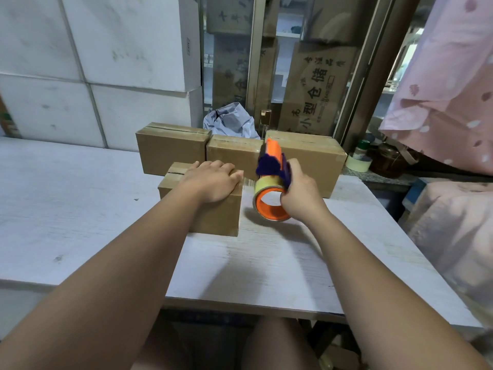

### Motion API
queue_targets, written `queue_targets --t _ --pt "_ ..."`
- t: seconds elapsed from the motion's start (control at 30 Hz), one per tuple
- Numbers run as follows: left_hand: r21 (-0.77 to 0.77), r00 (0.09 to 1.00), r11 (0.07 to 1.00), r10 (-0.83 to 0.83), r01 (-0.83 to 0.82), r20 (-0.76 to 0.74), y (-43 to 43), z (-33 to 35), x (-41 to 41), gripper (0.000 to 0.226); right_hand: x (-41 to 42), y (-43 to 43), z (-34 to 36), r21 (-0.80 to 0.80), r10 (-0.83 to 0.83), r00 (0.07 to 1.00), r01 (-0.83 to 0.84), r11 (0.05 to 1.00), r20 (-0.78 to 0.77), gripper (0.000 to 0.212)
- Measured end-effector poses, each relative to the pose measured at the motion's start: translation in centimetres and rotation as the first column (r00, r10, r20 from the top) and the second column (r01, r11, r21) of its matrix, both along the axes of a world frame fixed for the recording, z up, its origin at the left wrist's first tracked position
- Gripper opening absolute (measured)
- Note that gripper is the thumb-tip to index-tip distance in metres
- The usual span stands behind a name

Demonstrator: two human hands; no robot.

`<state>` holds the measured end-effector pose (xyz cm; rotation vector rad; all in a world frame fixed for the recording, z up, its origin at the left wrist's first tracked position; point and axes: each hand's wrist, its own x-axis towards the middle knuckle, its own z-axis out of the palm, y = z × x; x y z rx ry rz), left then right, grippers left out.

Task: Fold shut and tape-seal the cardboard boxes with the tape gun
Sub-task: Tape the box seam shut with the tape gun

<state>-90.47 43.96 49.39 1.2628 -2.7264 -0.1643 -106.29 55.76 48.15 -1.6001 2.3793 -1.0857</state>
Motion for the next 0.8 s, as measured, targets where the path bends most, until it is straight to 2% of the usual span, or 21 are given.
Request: queue_targets --t 0.17,0.27,0.3,0.37,0.43,0.57,0.63,0.73,0.8 --pt "-0.019 1.0 1.0 -0.008 0.008 -0.008 0.1 -0.2 0.0 0.053 -0.6 0.7 -0.9 0.183 0.064 0.974 -0.024 0.983 -0.219 0.04" --pt "-0.013 1.0 1.0 -0.018 0.018 -0.011 0.4 -0.1 -0.1 0.052 -1.0 0.9 -0.3 0.203 0.079 0.97 -0.032 0.979 -0.229 0.041" --pt "-0.001 1.0 1.0 -0.015 0.015 -0.014 0.4 -0.1 -0.1 0.052 -1.4 1.0 -0.1 0.207 0.064 0.981 -0.026 0.978 -0.181 0.041" --pt "0.009 1.0 1.0 -0.009 0.009 -0.01 0.4 -0.1 -0.1 0.051 -2.1 1.4 0.0 0.185 -0.004 0.999 -0.002 0.983 0.032 0.047" --pt "0.005 1.0 1.0 -0.006 0.006 -0.006 0.3 -0.1 -0.2 0.052 -2.6 1.8 -0.4 0.13 -0.039 0.974 0.01 0.991 0.224 0.057" --pt "-0.004 1.0 1.0 -0.008 0.008 -0.005 0.2 -0.2 -0.2 0.052 -2.5 2.4 -1.4 0.058 -0.064 0.938 0.047 0.997 0.34 0.065" --pt "-0.003 1.0 1.0 -0.012 0.012 -0.007 0.2 -0.2 -0.2 0.052 -2.3 2.4 -1.7 0.07 -0.075 0.96 0.058 0.996 0.269 0.057" --pt "-0.004 1.0 1.0 -0.015 0.015 -0.007 0.2 -0.3 -0.2 0.052 -1.6 2.2 -1.4 0.2 -0.054 0.998 0.046 0.979 0.033 0.041" --pt "-0.01 1.0 1.0 -0.016 0.016 -0.006 0.2 -0.3 -0.2 0.052 -1.3 2.1 -1.2 0.264 -0.013 0.994 0.042 0.964 -0.11 0.04"
